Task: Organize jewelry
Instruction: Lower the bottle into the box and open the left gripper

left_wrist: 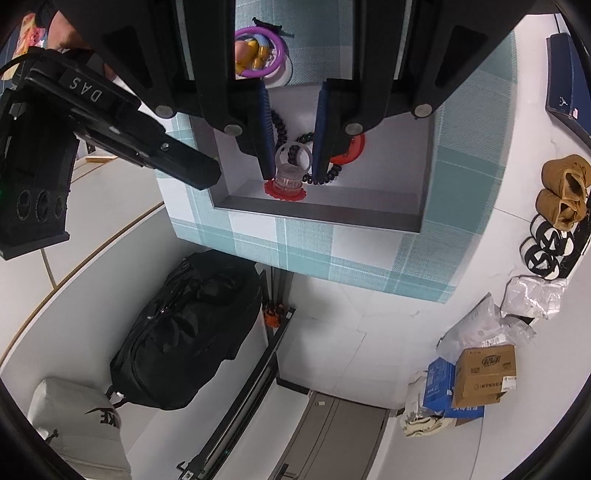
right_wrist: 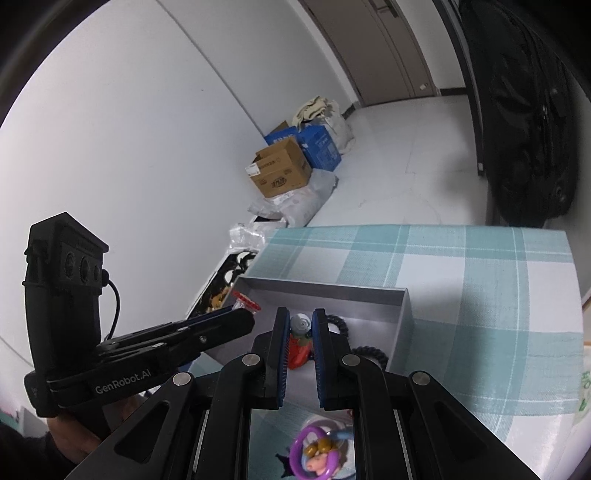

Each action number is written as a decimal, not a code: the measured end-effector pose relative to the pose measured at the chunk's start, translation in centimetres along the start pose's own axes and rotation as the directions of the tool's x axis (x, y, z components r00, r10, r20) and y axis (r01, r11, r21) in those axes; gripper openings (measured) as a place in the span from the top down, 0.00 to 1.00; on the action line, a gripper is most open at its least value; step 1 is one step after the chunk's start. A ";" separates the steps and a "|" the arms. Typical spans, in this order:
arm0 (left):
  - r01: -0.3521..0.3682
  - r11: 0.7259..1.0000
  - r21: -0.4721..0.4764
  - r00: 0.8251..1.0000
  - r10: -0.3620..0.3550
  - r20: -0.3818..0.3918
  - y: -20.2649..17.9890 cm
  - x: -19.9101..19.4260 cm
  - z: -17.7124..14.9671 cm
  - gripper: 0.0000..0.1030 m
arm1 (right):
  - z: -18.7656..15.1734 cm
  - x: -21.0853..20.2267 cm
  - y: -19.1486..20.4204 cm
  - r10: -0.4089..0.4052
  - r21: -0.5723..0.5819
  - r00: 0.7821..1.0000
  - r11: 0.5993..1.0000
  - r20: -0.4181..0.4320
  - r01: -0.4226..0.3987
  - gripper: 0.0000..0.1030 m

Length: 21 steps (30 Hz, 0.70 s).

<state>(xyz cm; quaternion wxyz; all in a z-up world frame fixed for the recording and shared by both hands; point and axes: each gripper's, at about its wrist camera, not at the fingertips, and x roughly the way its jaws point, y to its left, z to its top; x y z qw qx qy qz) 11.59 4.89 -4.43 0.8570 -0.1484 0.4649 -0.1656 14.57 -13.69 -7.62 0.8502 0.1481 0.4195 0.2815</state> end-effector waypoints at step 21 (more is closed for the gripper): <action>-0.006 0.999 -0.054 0.997 0.001 -0.076 0.5 2.5 0.2 0.85 | -0.3 0.9 -2.1 0.012 0.108 0.999 0.994 -0.035 -0.008 0.86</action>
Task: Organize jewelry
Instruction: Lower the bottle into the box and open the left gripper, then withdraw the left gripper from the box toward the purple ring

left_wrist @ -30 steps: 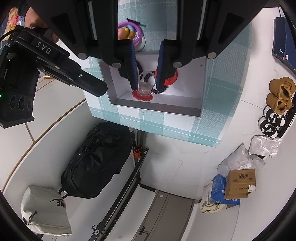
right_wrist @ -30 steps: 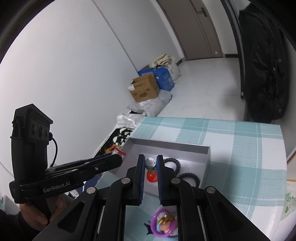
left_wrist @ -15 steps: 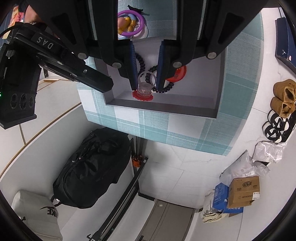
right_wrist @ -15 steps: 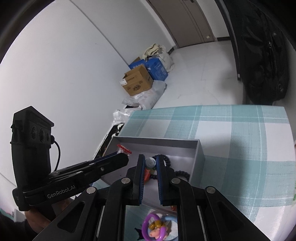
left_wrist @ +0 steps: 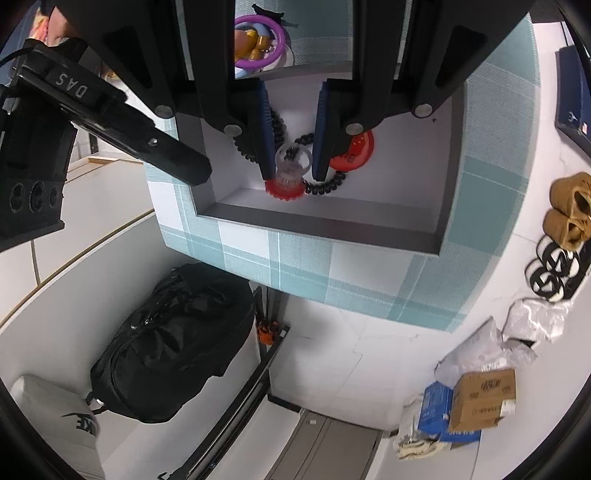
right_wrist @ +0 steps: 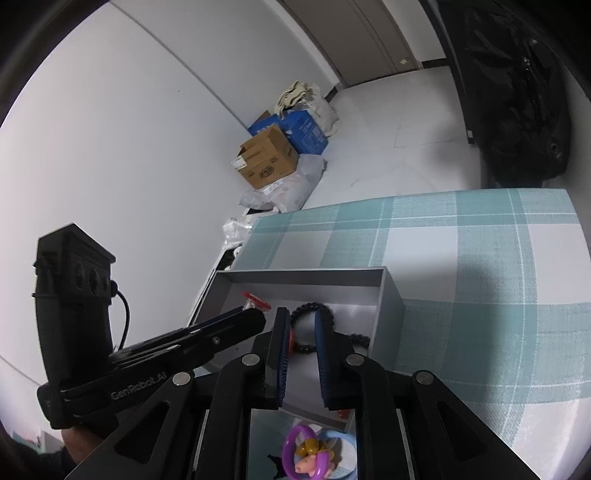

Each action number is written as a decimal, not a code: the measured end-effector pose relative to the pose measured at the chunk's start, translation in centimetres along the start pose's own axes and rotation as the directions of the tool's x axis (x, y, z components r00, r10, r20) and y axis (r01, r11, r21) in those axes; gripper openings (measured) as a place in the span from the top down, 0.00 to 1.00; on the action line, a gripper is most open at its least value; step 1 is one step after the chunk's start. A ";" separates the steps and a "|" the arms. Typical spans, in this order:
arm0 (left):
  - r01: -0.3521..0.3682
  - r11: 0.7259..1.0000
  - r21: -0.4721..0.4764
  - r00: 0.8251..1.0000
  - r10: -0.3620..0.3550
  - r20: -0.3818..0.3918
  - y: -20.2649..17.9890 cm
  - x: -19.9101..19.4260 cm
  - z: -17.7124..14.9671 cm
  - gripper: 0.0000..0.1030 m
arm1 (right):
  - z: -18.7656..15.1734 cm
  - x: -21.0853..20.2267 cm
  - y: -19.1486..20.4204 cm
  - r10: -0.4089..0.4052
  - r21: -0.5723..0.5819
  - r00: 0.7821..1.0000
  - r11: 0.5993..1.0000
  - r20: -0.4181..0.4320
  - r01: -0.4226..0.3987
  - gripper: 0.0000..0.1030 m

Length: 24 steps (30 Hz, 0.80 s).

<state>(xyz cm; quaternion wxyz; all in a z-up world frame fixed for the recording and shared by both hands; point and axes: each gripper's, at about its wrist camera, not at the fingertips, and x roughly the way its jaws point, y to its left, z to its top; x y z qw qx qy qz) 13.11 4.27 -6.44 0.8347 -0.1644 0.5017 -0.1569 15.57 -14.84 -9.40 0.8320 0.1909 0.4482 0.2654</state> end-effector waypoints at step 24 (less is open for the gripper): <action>0.002 0.997 0.071 1.000 -0.004 0.022 -1.1 -2.7 -1.7 0.46 | -0.7 -5.0 1.0 -0.041 -0.035 0.989 0.998 0.145 0.047 0.16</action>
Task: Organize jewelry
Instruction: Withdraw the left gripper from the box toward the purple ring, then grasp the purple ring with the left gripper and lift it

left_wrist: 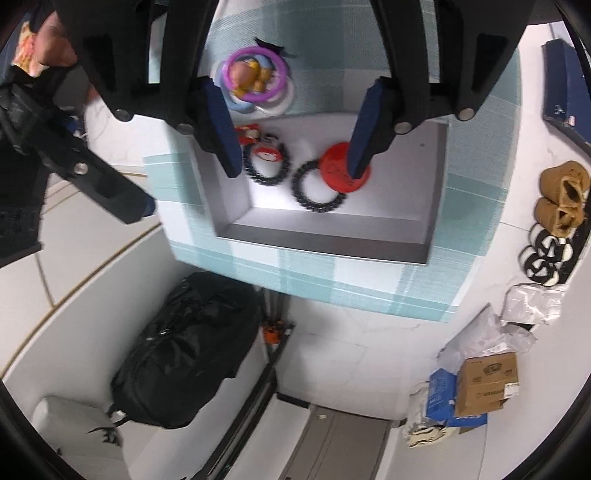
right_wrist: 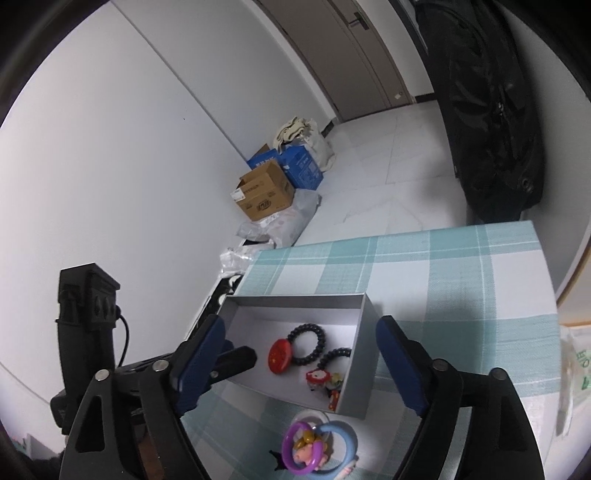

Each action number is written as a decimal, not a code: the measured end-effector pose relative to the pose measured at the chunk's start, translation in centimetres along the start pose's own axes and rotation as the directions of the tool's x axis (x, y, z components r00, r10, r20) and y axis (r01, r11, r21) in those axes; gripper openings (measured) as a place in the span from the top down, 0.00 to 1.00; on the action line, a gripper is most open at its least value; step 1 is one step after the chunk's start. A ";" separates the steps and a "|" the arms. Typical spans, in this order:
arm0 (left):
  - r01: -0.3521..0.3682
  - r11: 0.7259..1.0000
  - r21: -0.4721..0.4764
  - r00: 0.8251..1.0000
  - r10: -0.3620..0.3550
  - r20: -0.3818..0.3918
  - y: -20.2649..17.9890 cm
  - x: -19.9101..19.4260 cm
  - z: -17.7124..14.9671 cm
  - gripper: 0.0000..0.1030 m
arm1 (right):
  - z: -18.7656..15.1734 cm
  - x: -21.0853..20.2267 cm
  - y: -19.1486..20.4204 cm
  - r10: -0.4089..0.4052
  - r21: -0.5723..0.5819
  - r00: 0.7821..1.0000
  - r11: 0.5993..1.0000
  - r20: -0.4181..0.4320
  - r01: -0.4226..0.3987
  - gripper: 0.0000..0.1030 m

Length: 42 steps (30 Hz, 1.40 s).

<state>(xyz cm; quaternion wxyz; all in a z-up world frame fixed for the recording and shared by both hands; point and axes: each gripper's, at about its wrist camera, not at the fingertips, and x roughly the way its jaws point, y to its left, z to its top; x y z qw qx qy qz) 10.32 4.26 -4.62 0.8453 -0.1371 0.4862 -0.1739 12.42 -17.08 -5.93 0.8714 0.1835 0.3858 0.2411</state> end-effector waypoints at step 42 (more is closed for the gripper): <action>-0.049 0.979 0.200 0.985 0.080 -0.152 -3.7 4.0 -6.9 0.28 | -3.9 -7.1 -3.5 -0.080 0.048 0.996 0.996 0.035 0.078 0.03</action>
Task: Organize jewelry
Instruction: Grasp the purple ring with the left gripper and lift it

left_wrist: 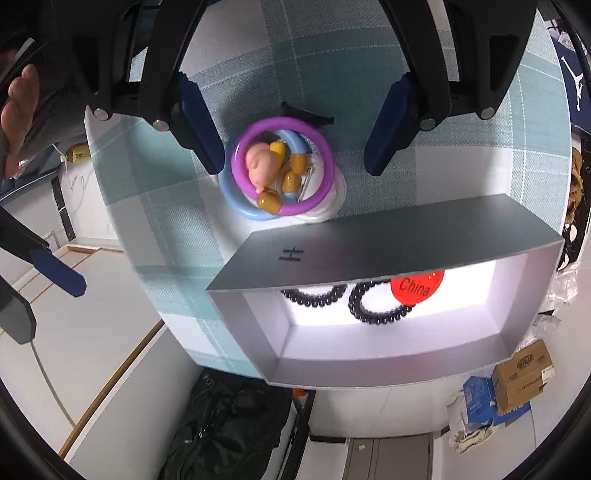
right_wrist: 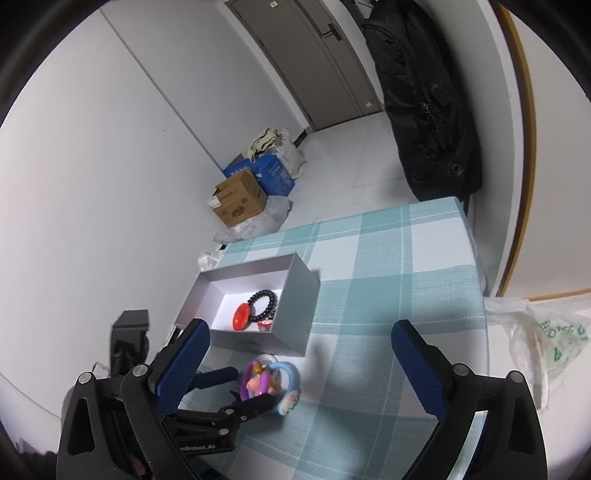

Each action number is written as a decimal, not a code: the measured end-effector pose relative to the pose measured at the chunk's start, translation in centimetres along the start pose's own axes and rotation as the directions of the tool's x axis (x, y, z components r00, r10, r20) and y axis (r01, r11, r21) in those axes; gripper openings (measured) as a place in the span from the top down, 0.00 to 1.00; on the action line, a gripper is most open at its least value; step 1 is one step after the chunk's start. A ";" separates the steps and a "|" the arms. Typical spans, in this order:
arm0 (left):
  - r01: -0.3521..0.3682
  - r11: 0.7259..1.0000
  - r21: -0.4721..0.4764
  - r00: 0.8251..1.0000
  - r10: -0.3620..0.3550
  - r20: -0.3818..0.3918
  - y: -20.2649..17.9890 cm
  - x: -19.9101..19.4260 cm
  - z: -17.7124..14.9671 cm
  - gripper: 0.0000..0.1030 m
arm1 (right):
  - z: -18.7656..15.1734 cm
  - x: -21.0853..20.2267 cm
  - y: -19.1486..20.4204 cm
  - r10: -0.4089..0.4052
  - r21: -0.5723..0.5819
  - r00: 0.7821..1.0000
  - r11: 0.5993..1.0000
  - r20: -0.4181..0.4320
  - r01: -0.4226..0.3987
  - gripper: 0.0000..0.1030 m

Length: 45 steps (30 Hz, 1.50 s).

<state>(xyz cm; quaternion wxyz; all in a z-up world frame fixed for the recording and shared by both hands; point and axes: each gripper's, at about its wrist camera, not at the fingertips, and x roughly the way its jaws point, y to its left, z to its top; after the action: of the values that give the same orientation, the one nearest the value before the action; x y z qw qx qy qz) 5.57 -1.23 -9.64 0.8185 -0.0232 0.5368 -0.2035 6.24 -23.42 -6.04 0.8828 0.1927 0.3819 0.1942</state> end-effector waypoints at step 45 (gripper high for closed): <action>0.210 0.972 -0.108 0.961 -0.185 0.205 2.7 -6.5 1.4 0.53 | -2.2 2.3 1.3 -0.043 -0.069 0.993 0.997 -0.108 0.036 0.03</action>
<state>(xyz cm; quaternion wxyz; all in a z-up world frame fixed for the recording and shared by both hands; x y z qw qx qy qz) 5.43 3.29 -4.04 0.8392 -0.1491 0.4615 -0.2459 5.82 -20.77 -8.22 0.8701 0.1444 0.4269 0.1996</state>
